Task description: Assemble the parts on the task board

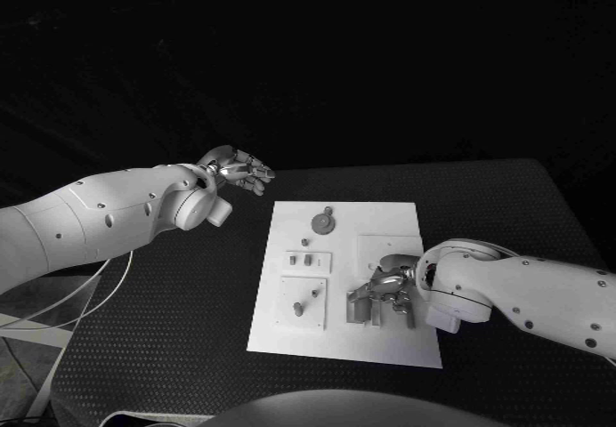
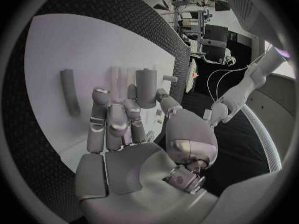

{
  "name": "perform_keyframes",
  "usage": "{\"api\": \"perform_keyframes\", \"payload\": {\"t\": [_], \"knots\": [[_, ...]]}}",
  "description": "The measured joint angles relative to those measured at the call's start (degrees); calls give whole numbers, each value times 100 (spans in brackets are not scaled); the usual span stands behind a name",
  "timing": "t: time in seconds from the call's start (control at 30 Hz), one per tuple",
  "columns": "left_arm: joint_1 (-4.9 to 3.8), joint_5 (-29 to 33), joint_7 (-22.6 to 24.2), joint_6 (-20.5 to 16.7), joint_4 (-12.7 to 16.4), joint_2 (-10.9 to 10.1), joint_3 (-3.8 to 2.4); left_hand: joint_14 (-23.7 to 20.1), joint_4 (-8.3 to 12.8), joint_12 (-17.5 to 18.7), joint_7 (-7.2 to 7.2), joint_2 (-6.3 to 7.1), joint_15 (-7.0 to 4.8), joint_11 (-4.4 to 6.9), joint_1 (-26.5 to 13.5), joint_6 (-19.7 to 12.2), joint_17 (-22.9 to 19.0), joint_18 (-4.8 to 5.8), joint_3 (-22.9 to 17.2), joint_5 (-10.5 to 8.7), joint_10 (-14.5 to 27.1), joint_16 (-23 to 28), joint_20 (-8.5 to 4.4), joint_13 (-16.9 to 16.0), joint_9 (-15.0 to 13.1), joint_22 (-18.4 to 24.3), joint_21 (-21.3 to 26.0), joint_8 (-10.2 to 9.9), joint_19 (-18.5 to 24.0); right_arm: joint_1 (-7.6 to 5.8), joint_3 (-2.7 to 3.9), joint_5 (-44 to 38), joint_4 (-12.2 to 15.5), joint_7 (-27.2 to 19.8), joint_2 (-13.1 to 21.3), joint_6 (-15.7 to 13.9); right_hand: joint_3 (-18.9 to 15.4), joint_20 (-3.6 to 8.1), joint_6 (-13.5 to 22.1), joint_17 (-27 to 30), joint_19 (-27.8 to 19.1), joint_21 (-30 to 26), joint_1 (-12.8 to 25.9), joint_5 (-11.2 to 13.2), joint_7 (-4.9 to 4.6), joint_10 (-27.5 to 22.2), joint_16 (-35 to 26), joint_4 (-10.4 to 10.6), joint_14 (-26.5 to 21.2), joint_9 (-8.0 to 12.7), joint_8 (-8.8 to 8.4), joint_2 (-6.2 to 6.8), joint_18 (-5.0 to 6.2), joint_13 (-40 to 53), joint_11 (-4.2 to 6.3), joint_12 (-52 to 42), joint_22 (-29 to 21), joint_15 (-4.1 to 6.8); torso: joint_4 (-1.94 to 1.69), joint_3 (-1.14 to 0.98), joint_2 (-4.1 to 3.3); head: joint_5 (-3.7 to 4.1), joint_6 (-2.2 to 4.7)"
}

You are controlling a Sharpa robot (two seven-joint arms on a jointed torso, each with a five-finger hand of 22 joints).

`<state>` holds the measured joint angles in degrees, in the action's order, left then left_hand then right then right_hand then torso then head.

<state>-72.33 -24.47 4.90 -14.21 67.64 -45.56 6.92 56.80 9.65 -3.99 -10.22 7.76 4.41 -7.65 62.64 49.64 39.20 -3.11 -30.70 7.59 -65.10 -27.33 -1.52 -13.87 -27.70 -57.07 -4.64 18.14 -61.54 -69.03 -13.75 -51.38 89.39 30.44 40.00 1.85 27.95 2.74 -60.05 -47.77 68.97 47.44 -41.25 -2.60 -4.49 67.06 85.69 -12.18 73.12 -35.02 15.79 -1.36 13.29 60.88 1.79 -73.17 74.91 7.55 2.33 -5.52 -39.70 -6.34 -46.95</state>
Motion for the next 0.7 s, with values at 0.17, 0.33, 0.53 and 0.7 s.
{"api": "perform_keyframes", "payload": {"t": [0.17, 0.33, 0.53, 0.7], "knots": [[0, 0, -1, 0, 0, 0, 0, 0, -15, 0, 0, 0, 0, 0, 0, 0, 0, 2, 15, 0, 0, 0, 0, 0, 0, 0, 0, 0, 0, 6, 0, 0, -16, 11, -24, 1, 237, -9, -1, 17, 8, 0, 124, 1, 1, -9, -17, -112, -13, -17, 22, 81, 0, -54, 8, 34, 0, 1, 1, 0, 0, -4, -9], [0, 0, -2, 1, 0, -2, 0, 0, -15, 0, 0, 0, 0, 0, 0, 0, 6, 4, 15, 0, 0, 0, 0, 0, 0, 0, 0, 0, 0, 13, 3, 0, -24, 24, -30, 10, 315, -9, -1, 17, 8, 0, 119, 17, 2, -52, -17, -173, -14, -24, 27, 146, 0, -74, 6, 34, 0, 0, 1, 1, 1, -13, -18], [0, 1, -3, 2, 0, -4, 0, 0, -15, 0, 0, 0, 0, 0, 0, 0, 5, 6, 15, 0, 0, 0, 0, -1, 0, 0, 0, 0, 0, 19, 3, 0, -43, 32, -37, 14, 344, -10, -1, 17, 7, 0, 151, 17, 2, -52, -33, -153, -14, -3, 11, 178, 0, -93, 6, 56, 0, 0, 1, 3, 1, -23, -27], [0, 1, -3, 3, 0, -3, 0, 0, -30, 0, 0, 0, 0, 0, 0, 0, 11, 10, -1, 0, 0, 0, 0, -1, 0, 0, 0, 0, 0, 21, 3, -2, -52, 32, -45, 13, 393, 2, -9, 17, 21, 0, 200, 17, 10, -73, -39, -126, -13, -6, 16, 227, 0, -103, -15, 57, 0, -2, 2, 3, 1, -24, -27]]}}
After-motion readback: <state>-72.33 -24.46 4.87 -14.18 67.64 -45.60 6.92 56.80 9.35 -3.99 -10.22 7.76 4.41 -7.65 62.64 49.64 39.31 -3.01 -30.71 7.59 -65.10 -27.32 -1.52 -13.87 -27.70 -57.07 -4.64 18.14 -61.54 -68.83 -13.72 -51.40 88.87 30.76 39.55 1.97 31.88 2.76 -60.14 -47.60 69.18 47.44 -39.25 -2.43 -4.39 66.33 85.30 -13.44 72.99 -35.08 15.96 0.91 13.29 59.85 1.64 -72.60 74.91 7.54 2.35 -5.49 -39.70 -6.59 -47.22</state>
